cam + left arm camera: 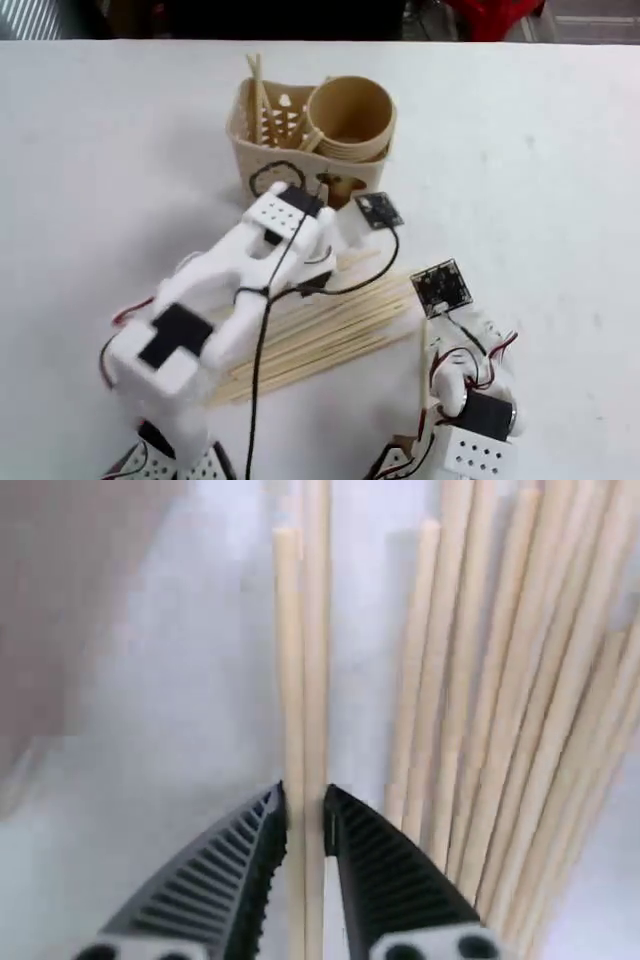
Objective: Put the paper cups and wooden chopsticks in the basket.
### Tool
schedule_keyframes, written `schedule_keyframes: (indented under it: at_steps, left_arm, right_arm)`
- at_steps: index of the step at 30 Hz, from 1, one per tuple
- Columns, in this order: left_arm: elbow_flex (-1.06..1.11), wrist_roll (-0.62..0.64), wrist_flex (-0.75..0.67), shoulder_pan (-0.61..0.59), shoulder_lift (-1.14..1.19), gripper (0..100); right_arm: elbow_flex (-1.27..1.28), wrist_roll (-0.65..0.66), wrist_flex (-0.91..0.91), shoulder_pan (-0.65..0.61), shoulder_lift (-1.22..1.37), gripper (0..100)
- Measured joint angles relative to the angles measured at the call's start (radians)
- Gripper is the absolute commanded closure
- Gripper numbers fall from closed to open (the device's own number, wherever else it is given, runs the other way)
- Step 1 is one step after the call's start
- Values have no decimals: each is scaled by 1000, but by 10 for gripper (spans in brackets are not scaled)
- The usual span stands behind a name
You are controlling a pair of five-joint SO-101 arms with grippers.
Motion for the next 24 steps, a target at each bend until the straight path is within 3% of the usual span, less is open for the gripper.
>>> schedule_keyframes:
  at_steps: [11,16,20,24]
  left_arm:
    - [-6,0,149,-5,-566,978]
    - [-169,0,160,-28,-822,978]
    - [-381,58,153,-66,-867,978]
    - [-511,186,43,-104,-833,978]
  right_arm:
    - [0,0,0,0,0,981]
    - [0,0,0,0,0,981]
    - [0,0,0,0,0,981]
    - [0,0,0,0,0,981]
